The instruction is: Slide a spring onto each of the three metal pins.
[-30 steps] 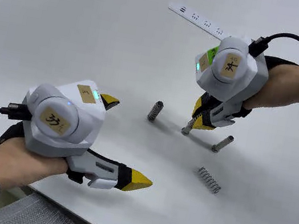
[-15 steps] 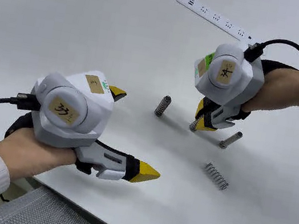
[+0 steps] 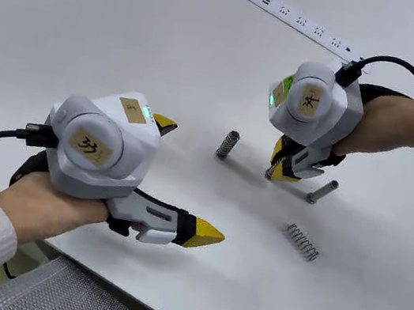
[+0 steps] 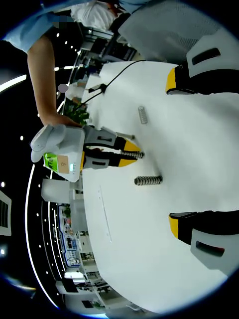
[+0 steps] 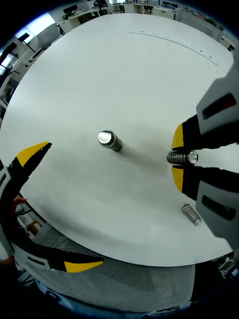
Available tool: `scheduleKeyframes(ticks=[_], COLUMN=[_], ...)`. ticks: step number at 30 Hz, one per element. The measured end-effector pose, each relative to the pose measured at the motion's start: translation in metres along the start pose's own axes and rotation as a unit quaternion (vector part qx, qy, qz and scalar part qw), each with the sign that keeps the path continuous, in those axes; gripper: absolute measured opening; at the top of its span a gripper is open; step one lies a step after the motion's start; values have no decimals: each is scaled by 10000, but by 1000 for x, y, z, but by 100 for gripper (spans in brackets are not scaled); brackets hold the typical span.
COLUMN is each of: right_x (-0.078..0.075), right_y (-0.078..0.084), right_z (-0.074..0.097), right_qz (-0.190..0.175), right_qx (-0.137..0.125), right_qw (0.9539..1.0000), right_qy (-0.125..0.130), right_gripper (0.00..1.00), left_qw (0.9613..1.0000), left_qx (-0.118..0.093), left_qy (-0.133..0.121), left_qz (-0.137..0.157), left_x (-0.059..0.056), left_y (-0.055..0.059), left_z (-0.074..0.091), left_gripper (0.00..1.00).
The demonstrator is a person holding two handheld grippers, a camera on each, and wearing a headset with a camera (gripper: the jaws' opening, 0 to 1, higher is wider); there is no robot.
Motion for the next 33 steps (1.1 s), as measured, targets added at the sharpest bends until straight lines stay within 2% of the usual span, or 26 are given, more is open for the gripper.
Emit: scheduleKeyframes(ticks=[2, 5, 8, 11, 18, 22, 25, 33], right_x=[-1, 0, 1, -2, 4, 6, 7, 17], right_y=[1, 2, 5, 7, 12, 11, 13, 17], right_z=[-1, 0, 0, 0, 3, 5, 4, 11], right_qz=[7, -101, -82, -87, -248, -360, -395, -626], right_qx=[-5, -114, -131, -229, -543, -628, -663, -906], right_qw=[10000, 9999, 9999, 9996, 9980, 9972, 9966, 9931], right_qy=[3, -9, 48, 120, 203, 171, 279, 398], right_gripper=[14, 26, 31, 46, 80, 89, 96, 96], left_qw=[10000, 10000, 10000, 10000, 9999, 9999, 9998, 9996], left_qx=[3, 16, 25, 30, 18, 35, 35, 46], left_qy=[-1, 5, 13, 31, 60, 75, 79, 144], left_qz=[-5, -22, -38, -57, -92, -140, -166, -238], left_x=[0, 0, 0, 1, 1, 2, 3, 4], left_y=[-1, -2, -2, -3, -8, -8, -10, -14], left_z=[0, 1, 1, 0, -1, -1, 0, -1], left_gripper=[100, 100, 100, 100, 100, 100, 100, 100])
Point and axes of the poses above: the centre of the closed fingertips' face, and the gripper's own axes: z roughly backward along the fingers, x roughly to its left, y roughly out of its underside, the point moved 10 cm from there along z, roughly backward along the fingers, and after that the axes turned 4 degrees about -x, right-handed, at the moved point
